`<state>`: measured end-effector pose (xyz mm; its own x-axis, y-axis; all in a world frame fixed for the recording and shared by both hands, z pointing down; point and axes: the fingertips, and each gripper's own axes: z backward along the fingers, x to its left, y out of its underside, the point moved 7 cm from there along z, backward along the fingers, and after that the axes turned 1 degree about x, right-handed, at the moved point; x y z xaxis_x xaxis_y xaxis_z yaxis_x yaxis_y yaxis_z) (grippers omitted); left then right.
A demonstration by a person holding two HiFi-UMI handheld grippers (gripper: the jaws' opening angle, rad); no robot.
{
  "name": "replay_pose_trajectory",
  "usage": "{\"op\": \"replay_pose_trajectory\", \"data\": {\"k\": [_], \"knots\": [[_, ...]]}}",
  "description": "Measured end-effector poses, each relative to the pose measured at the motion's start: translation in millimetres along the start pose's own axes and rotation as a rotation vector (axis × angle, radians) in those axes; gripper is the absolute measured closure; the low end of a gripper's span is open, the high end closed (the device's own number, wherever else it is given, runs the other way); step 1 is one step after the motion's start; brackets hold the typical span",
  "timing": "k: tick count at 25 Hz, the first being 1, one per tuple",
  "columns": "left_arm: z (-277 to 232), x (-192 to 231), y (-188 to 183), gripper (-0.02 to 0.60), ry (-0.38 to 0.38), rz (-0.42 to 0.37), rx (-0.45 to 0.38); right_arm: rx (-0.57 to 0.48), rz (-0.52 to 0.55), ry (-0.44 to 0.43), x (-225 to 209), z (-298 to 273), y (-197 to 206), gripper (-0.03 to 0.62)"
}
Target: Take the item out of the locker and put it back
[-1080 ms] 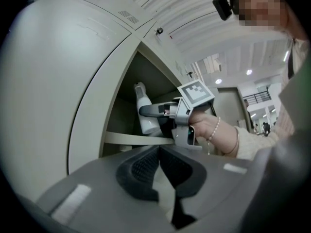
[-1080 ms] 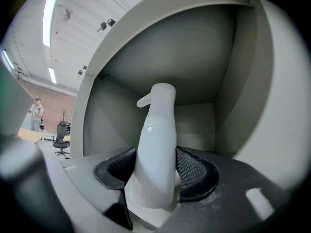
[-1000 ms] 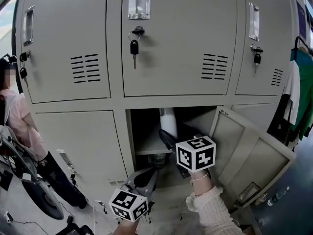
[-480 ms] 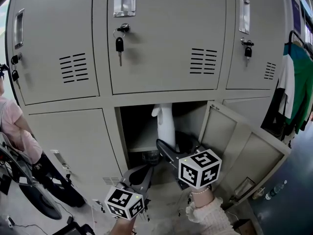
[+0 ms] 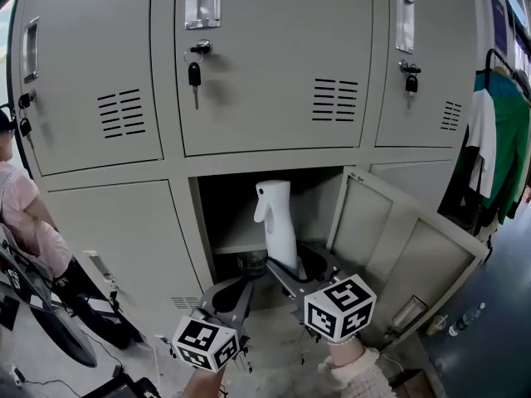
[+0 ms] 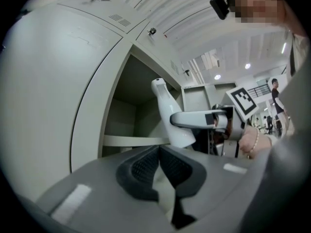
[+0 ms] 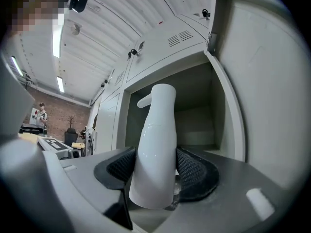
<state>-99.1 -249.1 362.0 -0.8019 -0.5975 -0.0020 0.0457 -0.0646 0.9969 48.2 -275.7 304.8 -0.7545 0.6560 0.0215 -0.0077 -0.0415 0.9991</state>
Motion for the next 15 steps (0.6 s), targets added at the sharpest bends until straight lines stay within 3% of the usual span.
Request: {"op": "replay_pose_trajectory", "data": {"k": [9,15], "knots": [[11,4,6,0.575,-0.023,0.026,0.019,-0.133,-0.045,0.005,5,19,18,0.333],[14,5,6,0.575,-0.033,0.06,-0.001,-0.145,-0.046,-0.025,13,25,31,0.332]]}}
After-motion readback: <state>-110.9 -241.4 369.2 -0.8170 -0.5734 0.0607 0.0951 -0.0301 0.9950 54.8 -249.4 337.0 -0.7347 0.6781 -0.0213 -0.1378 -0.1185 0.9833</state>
